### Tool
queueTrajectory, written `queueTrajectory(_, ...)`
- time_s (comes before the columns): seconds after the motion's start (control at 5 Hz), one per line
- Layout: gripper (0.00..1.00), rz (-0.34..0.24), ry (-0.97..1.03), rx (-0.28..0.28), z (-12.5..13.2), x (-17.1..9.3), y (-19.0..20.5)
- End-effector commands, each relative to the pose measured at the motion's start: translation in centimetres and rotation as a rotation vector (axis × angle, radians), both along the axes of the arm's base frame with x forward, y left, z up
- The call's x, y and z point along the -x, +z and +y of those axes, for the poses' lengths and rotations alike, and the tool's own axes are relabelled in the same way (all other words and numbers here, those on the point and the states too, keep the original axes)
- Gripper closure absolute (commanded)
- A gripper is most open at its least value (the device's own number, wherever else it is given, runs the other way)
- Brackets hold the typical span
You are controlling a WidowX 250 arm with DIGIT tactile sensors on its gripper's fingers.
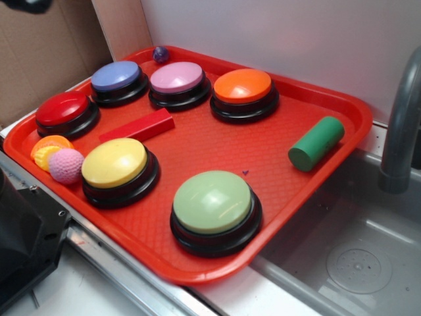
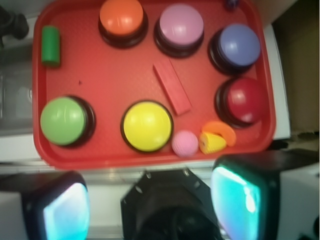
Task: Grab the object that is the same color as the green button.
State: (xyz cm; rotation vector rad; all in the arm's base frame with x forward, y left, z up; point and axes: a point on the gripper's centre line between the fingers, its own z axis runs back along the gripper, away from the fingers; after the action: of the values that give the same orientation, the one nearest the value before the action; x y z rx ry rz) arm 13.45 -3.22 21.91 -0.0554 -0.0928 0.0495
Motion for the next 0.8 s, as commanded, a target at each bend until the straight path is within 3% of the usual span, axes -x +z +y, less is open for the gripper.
queueTrajectory(0.0,0.00,-0.103,0.023,0.036,-3.5,-5.9,-3.0)
queueTrajectory(0.2,0.00,-0.153,0.033,0.139,-6.9,-10.6,-6.9)
queueTrajectory(0.4,0.00,-0.139,-0.013,0.116,-9.5,-14.2,-10.5)
queueTrajectory(0.6,0.00,-0.137,0.007,0.145,-12.1,-16.5,-13.6)
